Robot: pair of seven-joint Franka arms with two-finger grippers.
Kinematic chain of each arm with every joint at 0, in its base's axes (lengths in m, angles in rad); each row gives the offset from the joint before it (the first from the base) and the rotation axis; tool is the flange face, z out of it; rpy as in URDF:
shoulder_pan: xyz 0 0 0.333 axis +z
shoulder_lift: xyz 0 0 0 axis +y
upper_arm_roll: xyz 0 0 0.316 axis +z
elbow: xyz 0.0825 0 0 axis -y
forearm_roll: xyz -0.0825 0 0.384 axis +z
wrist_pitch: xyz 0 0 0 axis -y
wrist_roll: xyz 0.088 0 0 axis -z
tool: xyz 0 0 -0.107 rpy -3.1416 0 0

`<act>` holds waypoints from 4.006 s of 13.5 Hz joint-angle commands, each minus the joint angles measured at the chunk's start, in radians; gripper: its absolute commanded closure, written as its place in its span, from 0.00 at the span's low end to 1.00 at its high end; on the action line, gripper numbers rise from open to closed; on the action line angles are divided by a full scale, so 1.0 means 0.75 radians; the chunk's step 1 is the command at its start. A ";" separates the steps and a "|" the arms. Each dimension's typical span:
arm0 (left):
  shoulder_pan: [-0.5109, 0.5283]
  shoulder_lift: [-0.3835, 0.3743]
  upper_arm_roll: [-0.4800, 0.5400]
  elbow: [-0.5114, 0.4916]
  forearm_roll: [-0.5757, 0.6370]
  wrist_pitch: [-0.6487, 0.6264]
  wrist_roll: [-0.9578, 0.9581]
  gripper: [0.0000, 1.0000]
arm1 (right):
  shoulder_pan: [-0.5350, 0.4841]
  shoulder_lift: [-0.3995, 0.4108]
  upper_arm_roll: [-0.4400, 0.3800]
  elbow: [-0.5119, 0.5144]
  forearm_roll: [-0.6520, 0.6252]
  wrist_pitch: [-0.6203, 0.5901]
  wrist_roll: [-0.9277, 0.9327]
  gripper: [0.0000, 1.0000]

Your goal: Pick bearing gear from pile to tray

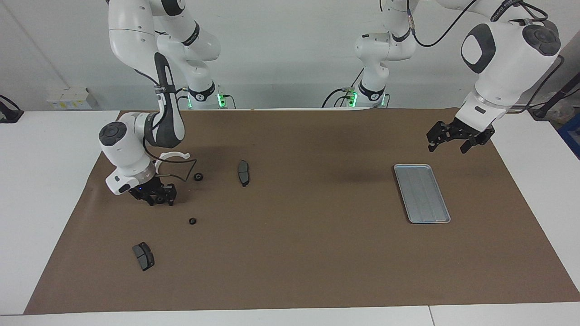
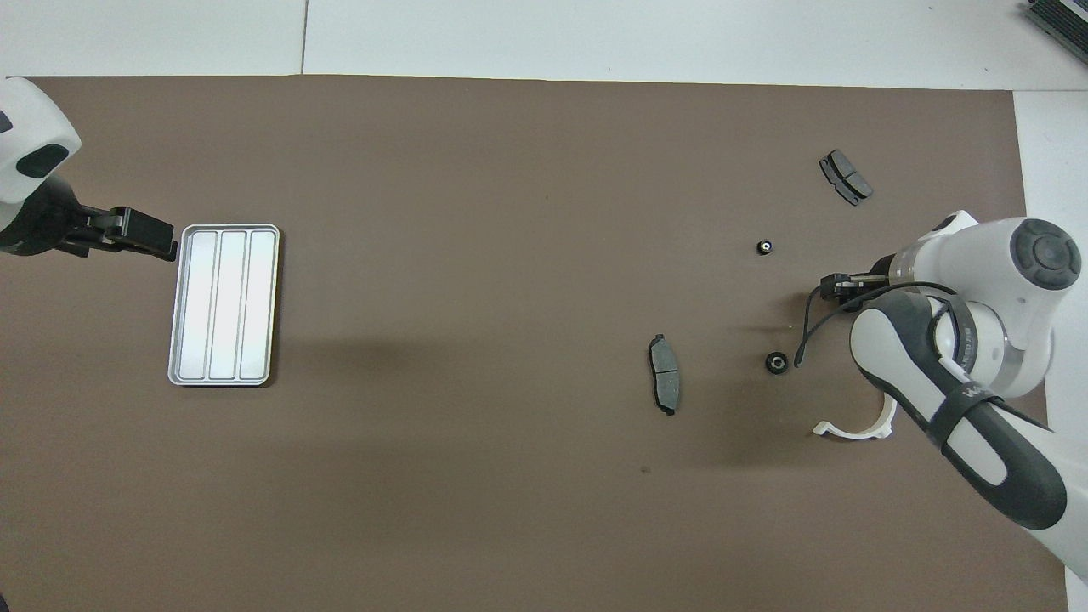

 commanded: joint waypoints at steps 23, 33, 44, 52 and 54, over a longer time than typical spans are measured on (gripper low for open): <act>0.010 -0.095 -0.005 -0.083 -0.018 0.015 -0.005 0.00 | 0.693 0.178 0.033 0.538 -0.097 -0.245 1.252 1.00; 0.010 -0.114 -0.005 -0.083 -0.018 0.009 -0.005 0.00 | 1.014 0.428 0.033 0.851 -0.202 -0.380 1.697 1.00; 0.006 -0.159 -0.005 -0.185 -0.018 0.073 -0.011 0.00 | 1.035 0.322 0.033 0.655 -0.210 -0.350 1.673 0.00; -0.278 -0.087 -0.019 -0.269 -0.010 0.326 -0.460 0.00 | 0.753 -0.146 0.038 0.122 -0.182 -0.323 1.176 0.00; -0.409 -0.016 -0.017 -0.265 -0.004 0.406 -0.620 0.00 | 0.671 -0.224 0.038 0.017 -0.123 -0.323 0.986 0.00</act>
